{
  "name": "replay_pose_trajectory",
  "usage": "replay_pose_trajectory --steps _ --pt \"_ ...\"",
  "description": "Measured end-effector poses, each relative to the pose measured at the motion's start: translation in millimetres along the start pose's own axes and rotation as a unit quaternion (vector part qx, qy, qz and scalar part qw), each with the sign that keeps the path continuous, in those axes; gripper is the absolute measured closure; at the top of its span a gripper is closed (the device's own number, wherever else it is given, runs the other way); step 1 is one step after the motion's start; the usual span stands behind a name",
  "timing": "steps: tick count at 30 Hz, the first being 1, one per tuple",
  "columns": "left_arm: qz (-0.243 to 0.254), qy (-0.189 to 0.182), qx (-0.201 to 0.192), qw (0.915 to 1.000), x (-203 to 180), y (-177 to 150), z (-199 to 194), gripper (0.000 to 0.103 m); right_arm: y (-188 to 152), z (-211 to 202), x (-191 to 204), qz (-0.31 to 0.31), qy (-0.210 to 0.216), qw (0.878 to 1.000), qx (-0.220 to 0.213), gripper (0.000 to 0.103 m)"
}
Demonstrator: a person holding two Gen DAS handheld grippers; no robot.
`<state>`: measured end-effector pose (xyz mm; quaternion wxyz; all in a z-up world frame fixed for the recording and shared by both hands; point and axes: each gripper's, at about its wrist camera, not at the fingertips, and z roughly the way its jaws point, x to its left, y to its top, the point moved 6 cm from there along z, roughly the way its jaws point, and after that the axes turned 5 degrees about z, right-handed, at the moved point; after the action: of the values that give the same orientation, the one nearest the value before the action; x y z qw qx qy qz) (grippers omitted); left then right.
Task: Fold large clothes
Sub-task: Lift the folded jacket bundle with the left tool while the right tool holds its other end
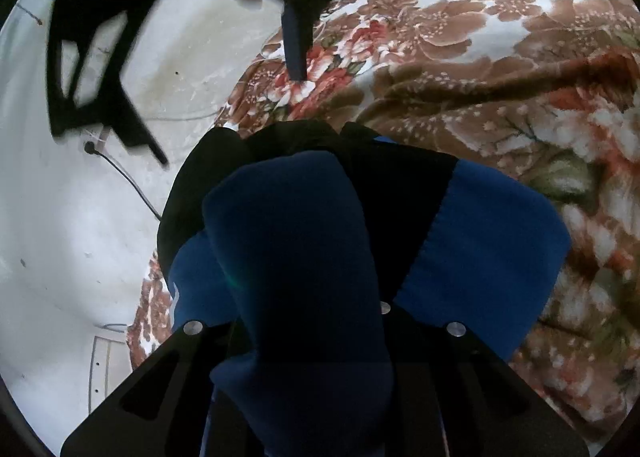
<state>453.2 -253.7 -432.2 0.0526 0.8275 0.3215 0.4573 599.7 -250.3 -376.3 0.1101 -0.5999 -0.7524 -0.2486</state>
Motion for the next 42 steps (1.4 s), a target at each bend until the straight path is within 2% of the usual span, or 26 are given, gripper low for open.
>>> replay_pose_trajectory --steps 2,5,10,12,16,20,26,29,31,34,35,36,37,38,41,42 --pt "-0.005 -0.003 -0.003 1.0 1.0 0.4 0.0 0.091 3.5 16.5 1.1 0.007 0.005 1.0 0.018 0.005" --pt "-0.006 -0.003 -0.009 0.9999 0.9 0.1 -0.9 0.091 5.8 32.4 6.8 0.023 0.041 0.998 0.035 0.005" --pt "-0.014 -0.011 -0.018 0.9997 3.2 -2.9 -3.7 0.091 9.6 47.8 10.0 0.032 0.055 0.997 0.053 0.004" --pt "-0.02 -0.015 -0.021 0.9995 4.6 -4.9 -6.3 0.091 11.3 44.7 13.1 0.041 0.063 0.996 0.05 0.004" --pt "-0.026 -0.024 -0.025 0.9991 9.2 -7.8 -8.3 0.091 16.6 18.3 13.2 0.053 0.067 0.996 0.016 0.004" --pt "-0.026 -0.028 -0.027 0.9989 9.8 -9.8 -6.1 0.091 21.8 -0.6 18.3 0.071 0.109 0.992 -0.002 0.004" --pt "-0.034 -0.039 -0.027 0.9983 9.6 -8.0 -4.5 0.091 11.9 42.6 25.4 0.065 0.112 0.988 0.079 0.004" --pt "-0.031 -0.041 -0.028 0.9983 10.0 -8.7 -6.1 0.091 9.5 51.3 29.7 0.063 0.119 0.987 0.09 0.004" --pt "-0.034 -0.045 -0.029 0.998 11.0 -9.3 -6.8 0.091 10.9 51.4 37.1 0.065 0.141 0.984 0.091 0.004" --pt "-0.054 -0.058 -0.027 0.9965 16.3 -9.4 -5.7 0.091 11.6 59.6 38.6 0.066 0.145 0.982 0.106 0.006" --pt "-0.052 -0.058 -0.027 0.9966 16.5 -9.2 -6.0 0.091 11.2 64.7 35.9 0.07 0.14 0.981 0.113 0.009" --pt "-0.048 -0.056 -0.026 0.9969 15.9 -9.3 -5.9 0.091 9.0 66.9 33.1 0.071 0.137 0.981 0.117 0.024" --pt "-0.047 -0.056 -0.026 0.997 15.6 -9.5 -5.9 0.091 8.7 68.0 30.9 0.071 0.131 0.982 0.117 0.048" --pt "-0.051 -0.055 -0.025 0.9969 16.7 -9.9 -5.9 0.091 9.6 68.4 26.5 0.071 0.119 0.984 0.111 0.063" --pt "-0.054 -0.057 -0.026 0.9966 18.9 -10.2 -6.6 0.091 7.2 66.1 22.6 0.07 0.125 0.984 0.102 0.087" --pt "-0.053 -0.057 -0.027 0.9966 19.0 -10.0 -7.1 0.091 6.5 64.1 24.1 0.057 0.122 0.986 0.098 0.09"
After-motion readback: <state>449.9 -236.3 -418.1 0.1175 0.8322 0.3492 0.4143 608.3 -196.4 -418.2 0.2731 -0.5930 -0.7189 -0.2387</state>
